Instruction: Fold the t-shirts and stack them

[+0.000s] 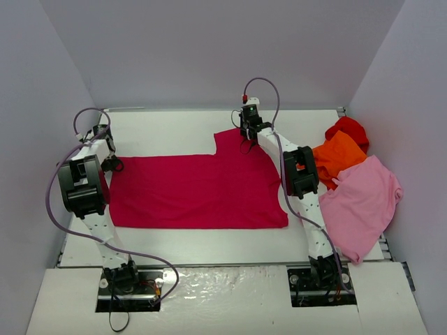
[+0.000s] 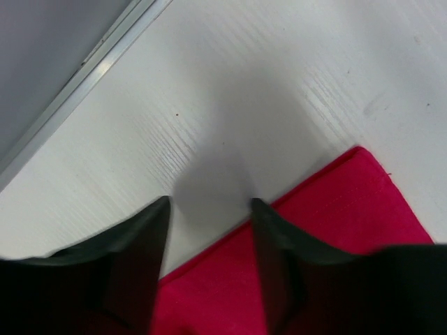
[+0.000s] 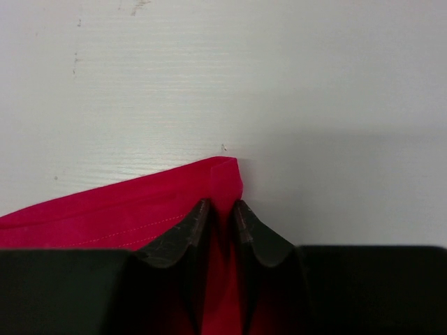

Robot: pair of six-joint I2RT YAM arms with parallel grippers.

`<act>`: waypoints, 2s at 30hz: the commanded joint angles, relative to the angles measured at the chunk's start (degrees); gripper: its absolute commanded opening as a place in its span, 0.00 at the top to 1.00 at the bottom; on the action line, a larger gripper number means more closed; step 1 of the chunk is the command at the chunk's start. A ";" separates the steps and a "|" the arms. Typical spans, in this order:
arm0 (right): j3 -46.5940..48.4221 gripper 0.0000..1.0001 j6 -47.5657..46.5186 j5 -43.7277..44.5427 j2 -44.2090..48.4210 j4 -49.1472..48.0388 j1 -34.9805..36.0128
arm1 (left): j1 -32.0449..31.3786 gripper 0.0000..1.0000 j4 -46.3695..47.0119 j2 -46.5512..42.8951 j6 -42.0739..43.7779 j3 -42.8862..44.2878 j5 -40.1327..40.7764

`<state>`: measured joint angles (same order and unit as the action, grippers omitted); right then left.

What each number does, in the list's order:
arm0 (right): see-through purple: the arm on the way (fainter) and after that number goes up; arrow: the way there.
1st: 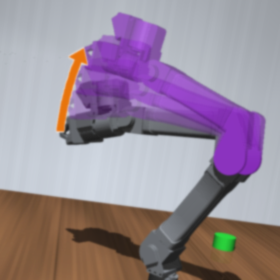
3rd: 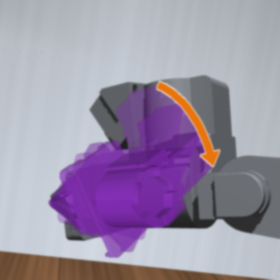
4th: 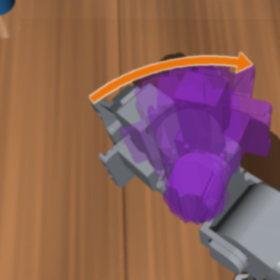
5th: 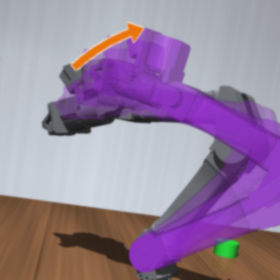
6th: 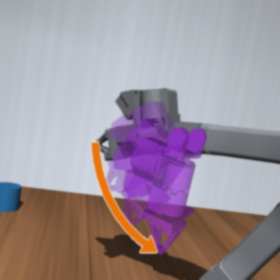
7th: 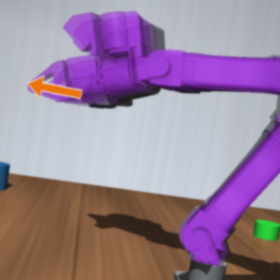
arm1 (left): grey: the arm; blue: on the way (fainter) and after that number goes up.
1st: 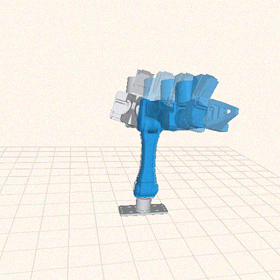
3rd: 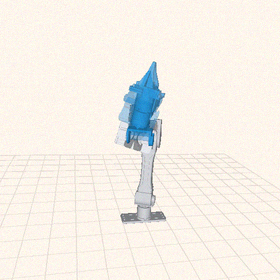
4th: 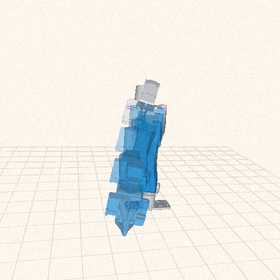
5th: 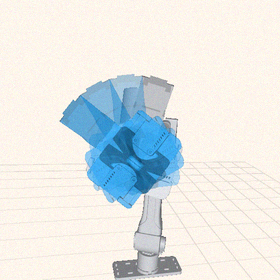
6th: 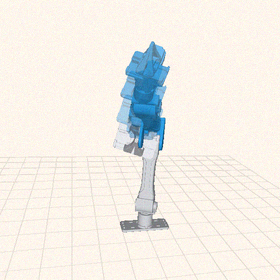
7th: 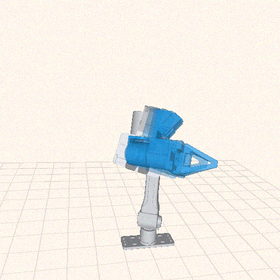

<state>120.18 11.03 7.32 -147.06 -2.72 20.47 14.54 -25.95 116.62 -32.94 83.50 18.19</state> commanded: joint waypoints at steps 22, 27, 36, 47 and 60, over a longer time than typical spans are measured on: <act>-3.37 0.83 0.39 -0.83 2.21 3.28 -1.39 | 1.58 0.27 0.41 0.12 0.72 11.85 -6.44; -3.75 0.83 0.26 -0.84 2.68 3.27 -1.39 | 4.60 0.29 1.42 6.05 -1.49 15.60 -19.50; -3.64 0.83 0.21 -0.38 2.32 3.24 -1.57 | 6.87 0.32 -0.44 6.88 -0.98 18.43 -27.03; -4.34 0.83 0.48 -0.86 2.70 3.29 -1.57 | 6.51 0.32 0.21 -2.62 -1.60 12.21 -32.91; -6.35 0.83 1.10 -1.18 4.05 3.25 -1.57 | 6.05 0.32 -1.10 3.14 -1.52 12.95 -33.07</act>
<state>116.22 11.94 6.00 -145.26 -5.58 19.55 20.95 -27.33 118.91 -34.24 93.89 -15.02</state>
